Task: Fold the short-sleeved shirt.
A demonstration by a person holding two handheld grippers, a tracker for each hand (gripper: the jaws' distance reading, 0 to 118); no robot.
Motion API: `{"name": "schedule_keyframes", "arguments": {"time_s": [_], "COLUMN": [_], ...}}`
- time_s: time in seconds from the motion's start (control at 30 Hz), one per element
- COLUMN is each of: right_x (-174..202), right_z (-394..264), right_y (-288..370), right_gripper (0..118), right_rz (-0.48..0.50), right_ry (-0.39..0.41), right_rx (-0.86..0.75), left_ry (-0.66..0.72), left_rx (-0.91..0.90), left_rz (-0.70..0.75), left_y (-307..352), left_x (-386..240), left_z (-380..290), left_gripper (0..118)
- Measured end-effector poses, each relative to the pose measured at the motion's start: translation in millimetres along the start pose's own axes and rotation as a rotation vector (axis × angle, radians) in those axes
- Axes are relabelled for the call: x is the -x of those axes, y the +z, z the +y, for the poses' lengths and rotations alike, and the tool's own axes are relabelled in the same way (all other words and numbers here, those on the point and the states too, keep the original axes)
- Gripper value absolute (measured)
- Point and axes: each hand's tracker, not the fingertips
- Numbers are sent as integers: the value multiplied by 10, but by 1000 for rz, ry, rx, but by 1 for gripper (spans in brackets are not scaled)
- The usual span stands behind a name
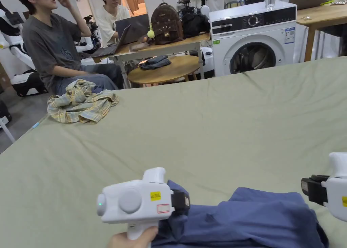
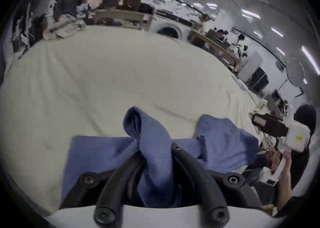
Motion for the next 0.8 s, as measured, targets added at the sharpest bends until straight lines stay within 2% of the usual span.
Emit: {"name": "schedule_keyframes", "arguments": {"time_s": [0.03,0.07,0.1,0.13,0.17,0.23,0.27,0.3,0.33,0.4,0.47,0.53,0.6,0.67,0.77,0.8], "right_x": [-12,-18,-20,-29,-45,-49,-50,-47,-41,0,63,106,159,209,246,240], "right_z": [-18,-27,-34,-42,-50,-53,-58,-65,-72,-82,-86,-91,-112,-147,-186,-186], "right_y": [-15,-24,-29,-36,-55,-67,-70,-72,-78,-111,-153,-186,-184,-156,-163,-173], "right_gripper": [0,0,0,0,0,0,0,0,0,0,0,0,0,0,0,0], "right_rz": [1,0,-2,-1,2,2,6,13,23,32,41,59,69,65,56,57], "right_ry": [-2,-6,-10,-13,-14,-16,-20,-27,-32,-27,-18,-24,-21,8,40,42], "right_rx": [5,10,14,14,16,17,15,15,13,12,21,30,38,44,55,60], "left_ry": [2,4,10,21,47,68,58,46,39,75,102,121,78,72,57,54], "left_rx": [-1,-1,-10,-27,-56,-90,-113,-137,-152,-130,-33,21,67,-5,6,-5], "left_rz": [14,12,-66,-145,-206,-223,-243,-229,-183,-129,-236,-227,-201,-187,-197,-212], "left_y": [-47,-42,-21,24,114,260,322,361,379,283,18,-247,-469,-409,-263,-167], "left_x": [-55,-81,-104,-95,-78,-5,43,78,68,123,137,108,36,40,48,82], "left_z": [14,16,29,40,76,94,87,72,70,-29,-144,-288,-413,-435,-328,-280], "left_gripper": [7,19,43,54,49,45,31,10,0,0,0,0,0,0,0,8]}}
